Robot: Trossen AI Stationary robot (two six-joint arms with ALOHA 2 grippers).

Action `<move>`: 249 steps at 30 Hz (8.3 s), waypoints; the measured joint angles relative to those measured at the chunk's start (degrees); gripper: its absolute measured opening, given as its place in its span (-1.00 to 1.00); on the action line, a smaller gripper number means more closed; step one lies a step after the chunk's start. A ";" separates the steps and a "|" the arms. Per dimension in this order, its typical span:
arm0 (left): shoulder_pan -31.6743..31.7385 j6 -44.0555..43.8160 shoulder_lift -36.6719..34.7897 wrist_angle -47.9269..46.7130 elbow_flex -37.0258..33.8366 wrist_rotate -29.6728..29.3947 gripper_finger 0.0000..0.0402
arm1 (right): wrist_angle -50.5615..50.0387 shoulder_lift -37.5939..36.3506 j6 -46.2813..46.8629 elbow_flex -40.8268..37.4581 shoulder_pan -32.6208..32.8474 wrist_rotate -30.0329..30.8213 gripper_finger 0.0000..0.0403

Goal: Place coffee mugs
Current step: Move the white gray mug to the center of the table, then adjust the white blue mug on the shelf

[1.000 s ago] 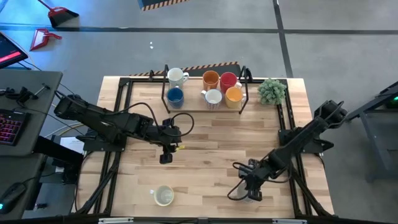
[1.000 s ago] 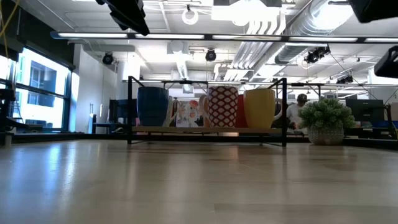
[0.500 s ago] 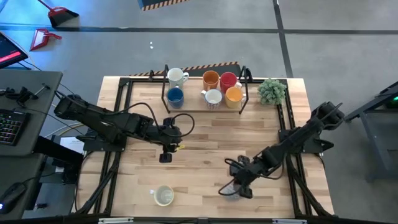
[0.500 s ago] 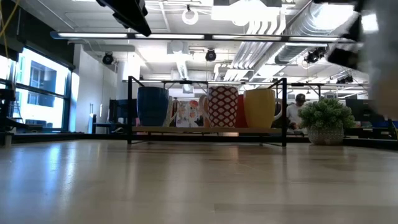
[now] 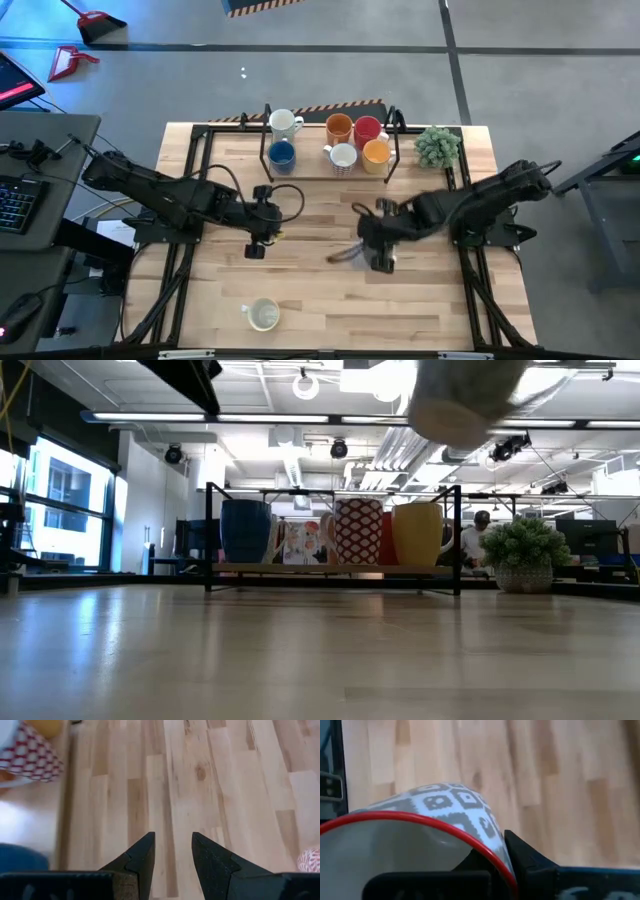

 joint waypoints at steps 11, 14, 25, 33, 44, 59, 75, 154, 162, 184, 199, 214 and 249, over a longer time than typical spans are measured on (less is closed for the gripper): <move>-1.12 0.80 -9.64 -10.51 0.02 -4.16 -0.40 | -10.91 15.94 -14.24 23.66 -15.43 0.26 -1.00; -1.12 2.08 -10.70 -12.40 0.02 -4.21 -0.40 | -12.18 22.04 -16.67 32.43 -19.33 -0.94 -1.00; -1.12 4.68 -13.48 -18.62 0.04 -6.77 -0.40 | -12.37 34.63 -15.49 48.00 -30.04 -5.99 -1.00; -1.19 5.10 -17.76 -21.20 0.06 -8.68 -0.40 | -12.59 36.17 -16.32 46.99 -31.18 -4.97 -1.00; -1.36 4.48 -18.93 -21.13 0.06 -8.21 -0.40 | -12.73 37.67 -16.80 47.08 -28.91 -4.70 -1.00; -1.36 3.81 -18.70 -20.67 0.06 -8.33 -0.40 | -11.86 45.49 -16.91 46.78 -23.85 -4.21 -1.00; -1.36 3.94 -18.70 -20.78 0.06 -7.96 -0.40 | -9.13 48.78 -18.31 46.80 -25.05 -3.61 -1.00; -1.36 2.35 -18.69 -20.69 0.06 -6.18 -0.40 | -12.36 39.75 -12.28 52.68 -33.56 17.34 -0.38; -1.38 1.68 -18.69 -20.69 0.06 -6.18 -0.40 | -4.72 39.75 -8.75 52.65 -39.66 12.92 -0.38; -1.37 -1.18 -18.70 -20.28 0.06 -6.15 -0.40 | -0.16 39.99 -4.80 51.71 -49.84 -2.61 -0.67; -1.36 -2.58 -18.68 -20.29 0.04 -6.20 -0.40 | 9.41 40.71 -4.79 51.78 -46.33 -7.88 -1.00; -1.38 -2.60 -18.68 -20.42 0.02 -6.18 -0.40 | 11.45 46.14 -6.95 51.74 -44.79 -4.99 -1.00; -1.37 -2.62 -18.70 -20.52 0.02 -6.20 -0.40 | 14.36 45.33 -21.73 52.34 -46.43 -14.52 -1.00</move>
